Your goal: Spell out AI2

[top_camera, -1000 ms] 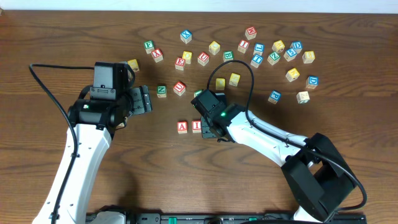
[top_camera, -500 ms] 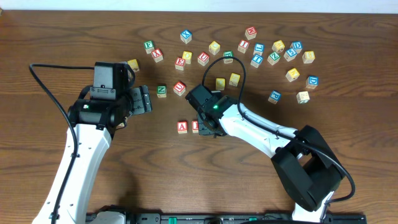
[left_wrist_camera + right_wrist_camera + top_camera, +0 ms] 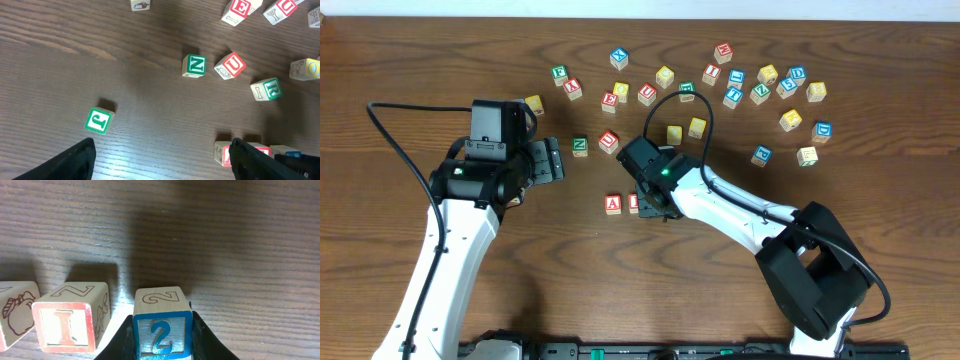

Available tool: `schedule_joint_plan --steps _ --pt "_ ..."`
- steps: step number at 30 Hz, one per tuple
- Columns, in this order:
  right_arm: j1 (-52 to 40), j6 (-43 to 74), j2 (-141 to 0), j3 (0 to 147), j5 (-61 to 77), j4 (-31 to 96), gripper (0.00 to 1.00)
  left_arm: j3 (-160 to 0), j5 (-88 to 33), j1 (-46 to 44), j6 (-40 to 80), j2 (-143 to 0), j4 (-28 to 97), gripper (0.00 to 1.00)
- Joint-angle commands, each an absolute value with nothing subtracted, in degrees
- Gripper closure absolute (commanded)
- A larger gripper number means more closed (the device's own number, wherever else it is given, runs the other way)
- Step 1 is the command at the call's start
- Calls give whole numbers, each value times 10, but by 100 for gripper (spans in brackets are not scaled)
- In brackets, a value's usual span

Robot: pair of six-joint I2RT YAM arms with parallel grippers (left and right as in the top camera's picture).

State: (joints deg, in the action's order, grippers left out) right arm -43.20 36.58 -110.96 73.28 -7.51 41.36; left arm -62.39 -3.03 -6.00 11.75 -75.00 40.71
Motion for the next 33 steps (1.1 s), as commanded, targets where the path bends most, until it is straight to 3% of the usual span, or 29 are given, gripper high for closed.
schedule_joint_plan --steps 1,33 --pt "-436 362 -1118 748 -87 418 99 -633 -23 -57 110 -752 409 16" --pt "-450 366 -1127 757 -102 422 99 -633 -23 -57 110 -752 409 16"
